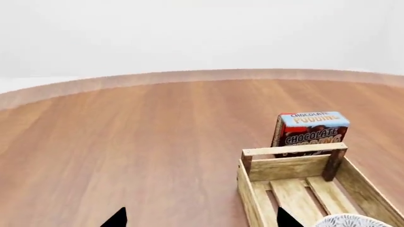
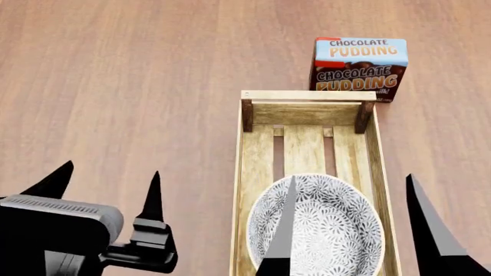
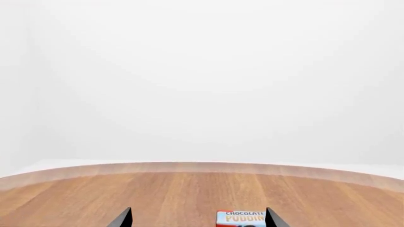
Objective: Pick up the bowl on the left and put it in the tray.
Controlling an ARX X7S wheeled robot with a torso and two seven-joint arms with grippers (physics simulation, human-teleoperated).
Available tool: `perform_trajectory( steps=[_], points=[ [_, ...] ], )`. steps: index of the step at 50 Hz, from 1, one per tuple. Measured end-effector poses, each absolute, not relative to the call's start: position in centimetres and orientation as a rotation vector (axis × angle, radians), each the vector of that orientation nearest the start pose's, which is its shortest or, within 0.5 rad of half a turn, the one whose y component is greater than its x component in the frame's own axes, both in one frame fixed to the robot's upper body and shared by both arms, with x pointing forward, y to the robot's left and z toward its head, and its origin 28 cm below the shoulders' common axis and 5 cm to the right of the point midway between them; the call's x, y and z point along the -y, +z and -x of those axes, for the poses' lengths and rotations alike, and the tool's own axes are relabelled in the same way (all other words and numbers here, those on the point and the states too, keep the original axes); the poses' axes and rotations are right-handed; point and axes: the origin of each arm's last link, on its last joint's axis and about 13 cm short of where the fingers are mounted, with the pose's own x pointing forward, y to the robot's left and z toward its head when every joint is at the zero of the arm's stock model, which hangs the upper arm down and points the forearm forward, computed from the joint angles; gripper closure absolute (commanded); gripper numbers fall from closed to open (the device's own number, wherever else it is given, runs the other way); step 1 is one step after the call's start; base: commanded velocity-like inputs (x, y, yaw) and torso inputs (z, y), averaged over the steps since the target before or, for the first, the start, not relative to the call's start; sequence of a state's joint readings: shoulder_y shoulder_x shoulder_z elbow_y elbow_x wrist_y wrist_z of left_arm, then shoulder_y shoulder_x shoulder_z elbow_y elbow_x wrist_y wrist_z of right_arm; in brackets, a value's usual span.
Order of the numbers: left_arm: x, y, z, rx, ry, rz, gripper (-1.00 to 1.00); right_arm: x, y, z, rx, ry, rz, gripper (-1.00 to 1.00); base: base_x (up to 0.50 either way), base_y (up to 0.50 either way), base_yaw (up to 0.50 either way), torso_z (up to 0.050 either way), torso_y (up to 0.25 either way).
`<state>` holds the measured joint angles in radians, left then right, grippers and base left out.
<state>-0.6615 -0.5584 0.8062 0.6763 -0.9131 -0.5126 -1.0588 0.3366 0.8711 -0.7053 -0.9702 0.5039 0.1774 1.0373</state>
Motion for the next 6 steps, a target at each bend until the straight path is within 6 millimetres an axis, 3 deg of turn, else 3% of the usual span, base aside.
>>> perform_trajectory(
  steps=[6],
  points=[
    [-15.32, 17.3, -19.25, 0.141, -0.101, -0.044, -1.0, 9.0, 18.27, -14.59, 0.495, 0.043, 0.007, -1.0, 0.0, 0.0, 0.0, 0.0, 0.0]
  ],
)
